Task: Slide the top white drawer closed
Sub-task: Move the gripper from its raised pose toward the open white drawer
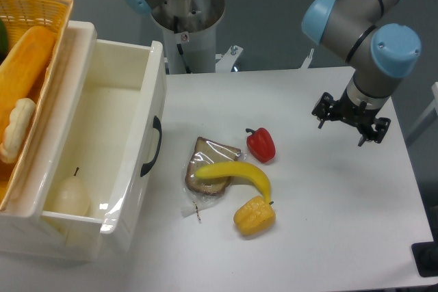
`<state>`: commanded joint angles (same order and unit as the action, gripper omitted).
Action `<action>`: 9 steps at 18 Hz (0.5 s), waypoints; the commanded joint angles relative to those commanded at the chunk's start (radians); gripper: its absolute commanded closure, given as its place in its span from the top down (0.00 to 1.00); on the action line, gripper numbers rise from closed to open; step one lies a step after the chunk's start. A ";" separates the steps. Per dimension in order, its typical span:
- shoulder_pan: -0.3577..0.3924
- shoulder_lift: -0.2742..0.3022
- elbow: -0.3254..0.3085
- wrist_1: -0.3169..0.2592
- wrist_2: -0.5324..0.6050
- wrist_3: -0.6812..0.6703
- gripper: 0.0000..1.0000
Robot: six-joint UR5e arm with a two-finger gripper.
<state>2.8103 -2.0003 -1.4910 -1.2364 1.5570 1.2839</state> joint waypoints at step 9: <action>-0.014 0.032 -0.046 0.003 0.005 -0.005 1.00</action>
<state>2.7965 -1.9682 -1.5370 -1.2333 1.5615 1.2794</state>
